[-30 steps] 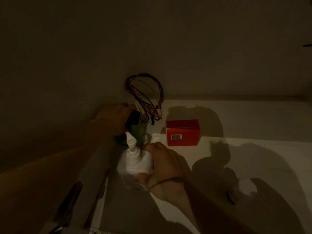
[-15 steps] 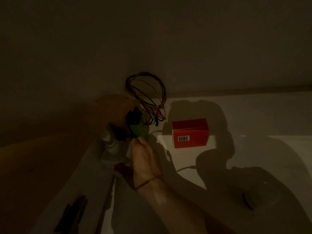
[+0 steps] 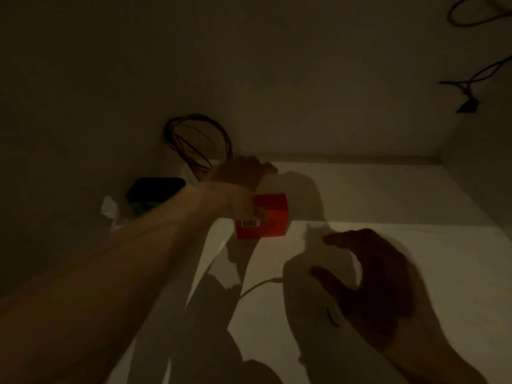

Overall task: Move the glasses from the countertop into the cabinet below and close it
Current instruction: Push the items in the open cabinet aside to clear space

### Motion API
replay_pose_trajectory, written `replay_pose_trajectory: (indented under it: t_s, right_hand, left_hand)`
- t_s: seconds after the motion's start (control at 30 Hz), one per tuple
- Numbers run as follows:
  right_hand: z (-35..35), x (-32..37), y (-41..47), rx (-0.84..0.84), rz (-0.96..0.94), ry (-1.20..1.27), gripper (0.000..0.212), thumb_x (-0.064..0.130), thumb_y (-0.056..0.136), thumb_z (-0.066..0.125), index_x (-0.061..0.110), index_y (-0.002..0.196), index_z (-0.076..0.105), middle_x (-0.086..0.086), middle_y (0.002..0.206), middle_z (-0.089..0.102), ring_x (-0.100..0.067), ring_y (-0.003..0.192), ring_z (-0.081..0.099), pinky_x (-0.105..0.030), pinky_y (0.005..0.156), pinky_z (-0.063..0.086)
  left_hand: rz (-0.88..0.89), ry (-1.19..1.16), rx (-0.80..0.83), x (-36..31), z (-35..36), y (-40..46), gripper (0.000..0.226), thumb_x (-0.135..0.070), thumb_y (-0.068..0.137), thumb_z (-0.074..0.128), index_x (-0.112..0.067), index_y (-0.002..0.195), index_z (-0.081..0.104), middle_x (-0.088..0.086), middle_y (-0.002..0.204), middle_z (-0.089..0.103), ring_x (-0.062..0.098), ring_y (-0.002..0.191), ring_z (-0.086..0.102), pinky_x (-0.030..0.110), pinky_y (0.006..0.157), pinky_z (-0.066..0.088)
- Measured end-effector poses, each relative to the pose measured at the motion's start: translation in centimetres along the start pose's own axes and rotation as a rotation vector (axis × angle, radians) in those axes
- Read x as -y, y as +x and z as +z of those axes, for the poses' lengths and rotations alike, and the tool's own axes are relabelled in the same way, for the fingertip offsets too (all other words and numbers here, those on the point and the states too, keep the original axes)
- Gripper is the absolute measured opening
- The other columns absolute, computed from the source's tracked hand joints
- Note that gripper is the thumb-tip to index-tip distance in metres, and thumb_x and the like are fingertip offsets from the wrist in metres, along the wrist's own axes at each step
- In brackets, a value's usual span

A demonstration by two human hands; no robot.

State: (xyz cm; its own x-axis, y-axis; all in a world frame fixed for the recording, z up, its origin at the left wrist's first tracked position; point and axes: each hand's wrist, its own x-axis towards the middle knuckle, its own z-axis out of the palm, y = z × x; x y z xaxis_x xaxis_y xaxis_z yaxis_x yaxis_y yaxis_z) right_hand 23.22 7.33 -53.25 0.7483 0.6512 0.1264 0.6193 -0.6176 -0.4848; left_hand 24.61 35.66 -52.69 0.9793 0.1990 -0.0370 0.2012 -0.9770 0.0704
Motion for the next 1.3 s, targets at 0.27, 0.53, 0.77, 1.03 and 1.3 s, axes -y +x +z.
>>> replay_pose_trajectory:
  t_s: [0.27,0.53,0.77,1.03,1.3]
  right_hand:
    - [0.4,-8.3,-3.4,0.27,0.03,-0.049,0.075,0.051,0.08,0.075,0.06,0.14,0.032,0.028,0.128,0.049,0.0,0.108,0.056,-0.028,0.095,0.052]
    - [0.5,-5.7,-1.7,0.204,0.045,0.068,0.038,0.046,0.079,0.079,0.058,0.097,0.048,0.022,0.089,0.064,0.002,0.075,0.065,-0.021,0.065,0.056]
    - [5.8,4.3,3.5,0.243,-0.235,0.185,0.028,0.028,0.082,0.08,0.028,0.107,0.066,0.016,0.093,0.068,0.003,0.08,0.063,-0.021,0.074,0.055]
    - [12.4,13.9,6.1,0.371,-0.218,0.331,0.03,0.021,0.08,0.081,0.033,0.103,0.067,0.004,0.099,0.072,-0.018,0.092,0.068,-0.043,0.086,0.059]
    - [13.0,14.1,5.4,0.395,-0.155,0.304,0.026,0.019,0.078,0.084,0.029,0.1,0.072,0.007,0.09,0.076,-0.014,0.086,0.07,-0.04,0.083,0.06]
  left_hand:
    - [-0.018,0.153,0.03,-5.1,2.2,-1.6,0.063,-0.034,0.083,0.069,-0.024,0.138,0.04,0.004,0.118,0.055,0.027,0.106,0.057,0.038,0.081,0.045]
    - [-0.036,-0.094,-0.125,-3.9,0.1,-14.5,0.071,-0.044,0.08,0.072,-0.039,0.141,0.036,-0.006,0.122,0.058,0.02,0.107,0.057,0.042,0.082,0.051]
    - [-0.216,-0.158,0.037,-1.0,3.3,-24.4,0.079,-0.053,0.078,0.07,-0.049,0.146,0.029,-0.022,0.15,0.035,0.004,0.134,0.037,0.02,0.109,0.028]
    - [-0.324,-0.072,-0.084,0.8,4.9,-26.5,0.062,-0.034,0.08,0.073,-0.03,0.138,0.054,-0.005,0.136,0.058,0.021,0.119,0.059,0.043,0.099,0.047]
    - [-0.327,0.028,-0.15,-0.3,5.0,-27.5,0.063,-0.052,0.061,0.074,-0.027,0.119,0.066,-0.001,0.108,0.073,0.021,0.089,0.072,0.04,0.07,0.058]
